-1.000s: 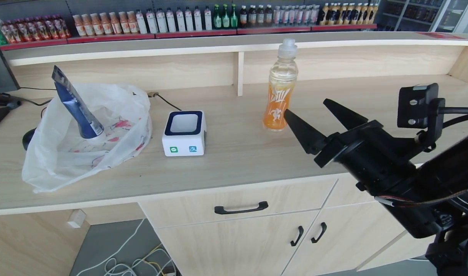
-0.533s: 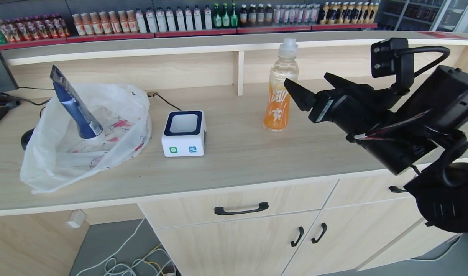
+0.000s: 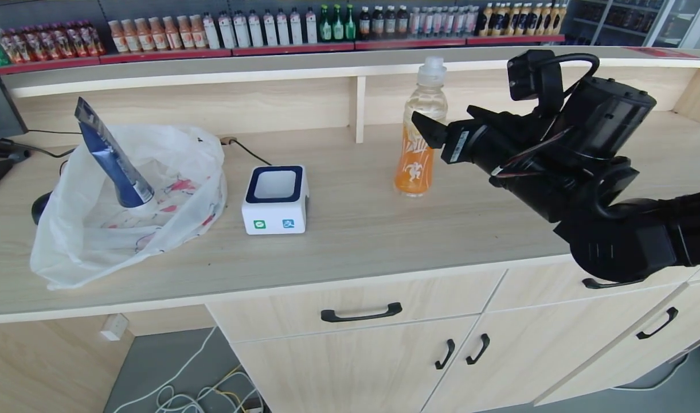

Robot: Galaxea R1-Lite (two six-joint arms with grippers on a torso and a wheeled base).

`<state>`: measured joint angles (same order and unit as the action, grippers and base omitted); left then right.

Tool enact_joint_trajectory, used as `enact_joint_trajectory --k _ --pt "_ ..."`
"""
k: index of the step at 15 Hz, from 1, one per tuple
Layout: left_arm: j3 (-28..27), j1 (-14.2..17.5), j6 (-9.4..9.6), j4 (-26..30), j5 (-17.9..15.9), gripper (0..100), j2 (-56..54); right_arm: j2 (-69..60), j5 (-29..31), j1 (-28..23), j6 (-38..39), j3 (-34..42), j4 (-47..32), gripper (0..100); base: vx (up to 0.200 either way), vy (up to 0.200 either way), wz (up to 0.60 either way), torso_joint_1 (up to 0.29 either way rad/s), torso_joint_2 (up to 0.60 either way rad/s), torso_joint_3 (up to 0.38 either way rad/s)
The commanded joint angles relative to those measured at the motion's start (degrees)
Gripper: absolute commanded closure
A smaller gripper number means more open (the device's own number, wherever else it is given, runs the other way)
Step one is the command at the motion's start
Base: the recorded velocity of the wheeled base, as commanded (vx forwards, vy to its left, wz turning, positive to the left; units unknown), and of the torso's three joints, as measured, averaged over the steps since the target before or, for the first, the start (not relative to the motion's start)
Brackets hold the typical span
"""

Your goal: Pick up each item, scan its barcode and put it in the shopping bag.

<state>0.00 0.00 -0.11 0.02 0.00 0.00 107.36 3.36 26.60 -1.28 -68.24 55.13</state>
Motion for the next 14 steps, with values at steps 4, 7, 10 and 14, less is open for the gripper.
enact_joint_trajectory --k 4,7,10,14 --pt "0.0 0.0 -0.07 0.0 0.0 0 0.0 2.8 -0.4 0.1 0.5 -3.8 -0.7 0 0.000 0.000 0.00 0.000 0.00 0.000" --pt "0.0 0.0 0.02 0.0 0.0 0 0.0 6.7 -0.3 0.2 0.3 -8.9 -1.2 0 0.000 0.000 0.00 0.000 0.00 0.000" --pt "0.0 0.0 0.02 0.0 0.0 0 0.0 8.8 -0.3 -0.1 0.2 -11.4 -2.0 0 0.000 0.000 0.00 0.000 0.00 0.000" --pt "0.0 0.0 -0.07 0.1 0.0 0 0.0 11.2 -0.3 -0.1 0.2 -14.0 -2.3 0 0.000 0.000 0.00 0.000 0.00 0.000"
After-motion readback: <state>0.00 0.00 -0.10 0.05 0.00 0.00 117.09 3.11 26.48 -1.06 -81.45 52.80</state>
